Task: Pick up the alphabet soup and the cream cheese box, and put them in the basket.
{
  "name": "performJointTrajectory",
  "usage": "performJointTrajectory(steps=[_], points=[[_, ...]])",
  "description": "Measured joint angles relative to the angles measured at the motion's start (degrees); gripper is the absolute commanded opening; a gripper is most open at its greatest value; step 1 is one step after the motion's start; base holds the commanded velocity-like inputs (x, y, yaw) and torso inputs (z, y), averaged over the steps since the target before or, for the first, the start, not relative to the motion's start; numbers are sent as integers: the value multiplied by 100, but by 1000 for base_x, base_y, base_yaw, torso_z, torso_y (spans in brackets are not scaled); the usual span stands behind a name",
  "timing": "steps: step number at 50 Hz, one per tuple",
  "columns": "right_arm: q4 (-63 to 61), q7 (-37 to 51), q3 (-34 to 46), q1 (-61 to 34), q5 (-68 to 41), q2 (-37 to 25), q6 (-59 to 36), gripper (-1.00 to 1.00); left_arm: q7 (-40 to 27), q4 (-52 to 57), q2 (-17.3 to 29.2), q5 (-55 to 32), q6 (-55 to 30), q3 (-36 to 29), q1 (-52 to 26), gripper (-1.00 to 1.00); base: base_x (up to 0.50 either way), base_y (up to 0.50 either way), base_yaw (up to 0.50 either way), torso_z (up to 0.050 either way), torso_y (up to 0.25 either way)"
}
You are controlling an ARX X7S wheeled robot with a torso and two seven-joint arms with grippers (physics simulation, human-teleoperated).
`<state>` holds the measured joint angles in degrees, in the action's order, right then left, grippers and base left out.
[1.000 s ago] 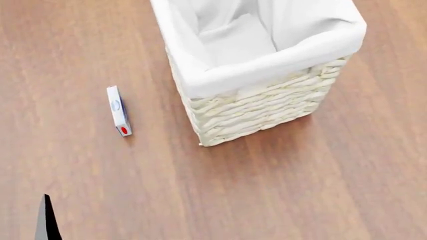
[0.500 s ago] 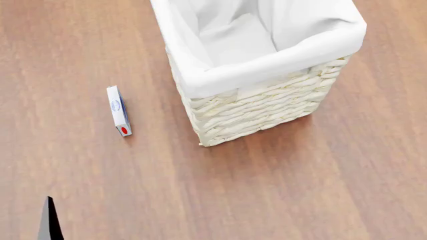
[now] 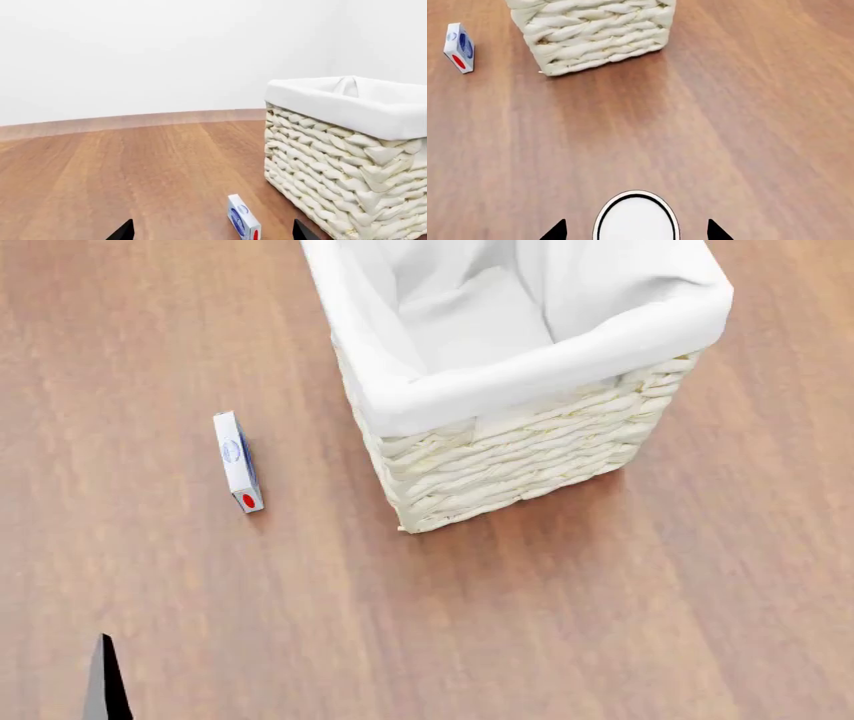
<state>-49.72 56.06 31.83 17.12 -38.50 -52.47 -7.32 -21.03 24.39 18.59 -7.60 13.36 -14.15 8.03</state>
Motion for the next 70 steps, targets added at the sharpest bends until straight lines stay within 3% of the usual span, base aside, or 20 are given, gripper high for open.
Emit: performJointTrajectory(steps=[70], points=[[1007,-653,165,-583,-245,354,-84,100,-214,-82,95,73,-7,-24,-39,100,0,0,0,0,0]])
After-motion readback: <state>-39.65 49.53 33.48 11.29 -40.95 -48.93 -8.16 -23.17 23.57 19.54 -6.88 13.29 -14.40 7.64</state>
